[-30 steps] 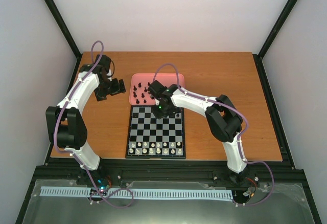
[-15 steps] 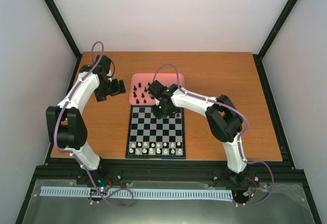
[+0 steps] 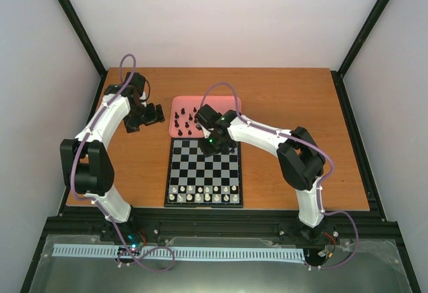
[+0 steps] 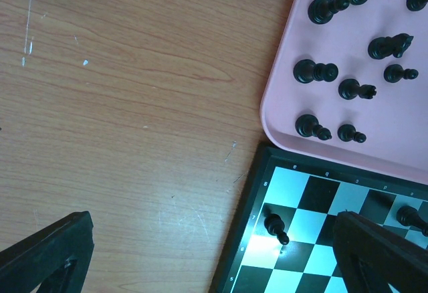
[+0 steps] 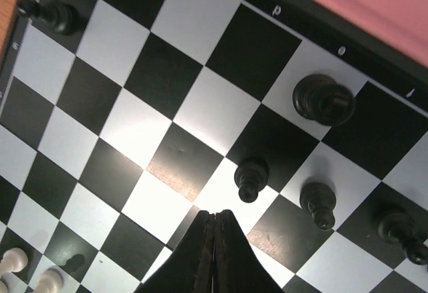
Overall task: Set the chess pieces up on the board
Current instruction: Place the chess piece on the chessboard.
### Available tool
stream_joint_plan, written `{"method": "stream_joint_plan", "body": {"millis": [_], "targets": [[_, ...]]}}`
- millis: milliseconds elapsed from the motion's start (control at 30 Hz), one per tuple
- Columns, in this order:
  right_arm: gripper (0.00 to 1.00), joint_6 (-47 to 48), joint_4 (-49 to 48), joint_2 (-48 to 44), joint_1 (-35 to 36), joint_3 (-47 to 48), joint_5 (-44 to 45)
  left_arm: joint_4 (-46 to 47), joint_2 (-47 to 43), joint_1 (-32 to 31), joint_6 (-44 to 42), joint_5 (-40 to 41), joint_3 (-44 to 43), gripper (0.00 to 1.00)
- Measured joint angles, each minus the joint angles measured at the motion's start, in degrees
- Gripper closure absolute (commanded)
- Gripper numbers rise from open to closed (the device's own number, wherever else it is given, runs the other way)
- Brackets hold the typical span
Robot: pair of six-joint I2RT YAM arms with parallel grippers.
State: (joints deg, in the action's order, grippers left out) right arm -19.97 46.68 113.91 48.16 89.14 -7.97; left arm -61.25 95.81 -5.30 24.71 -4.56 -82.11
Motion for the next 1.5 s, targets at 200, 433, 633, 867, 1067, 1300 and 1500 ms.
{"method": "stream_joint_plan", "body": {"millis": [200,433,633,867,1067,1300,1500], "targets": [[0.97,0.0,0.5,0.2,0.1,-1.0,-0.7,0.0,0.0,0.0,0.0,0.0,0.0,0.00],[0.97,0.0,1.0,2.8,0.1,-0.5,-0.4,0.0,0.0,0.0,0.0,0.0,0.0,0.00],[0.97,0.0,1.9,4.6,0.1,0.8,0.5,0.0,0.0,0.0,0.0,0.0,0.0,0.00],[0.97,0.0,2.4,5.3,0.1,2.4,1.9,0.0,0.0,0.0,0.0,0.0,0.0,0.00],[0.97,0.0,2.8,6.3,0.1,3.1,2.9,0.0,0.0,0.0,0.0,0.0,0.0,0.00],[0.97,0.0,3.0,6.3,0.1,3.1,3.1,0.0,0.0,0.0,0.0,0.0,0.0,0.00],[0.97,0.1,3.2,6.0,0.1,3.0,2.9,0.0,0.0,0.0,0.0,0.0,0.0,0.00]]}}
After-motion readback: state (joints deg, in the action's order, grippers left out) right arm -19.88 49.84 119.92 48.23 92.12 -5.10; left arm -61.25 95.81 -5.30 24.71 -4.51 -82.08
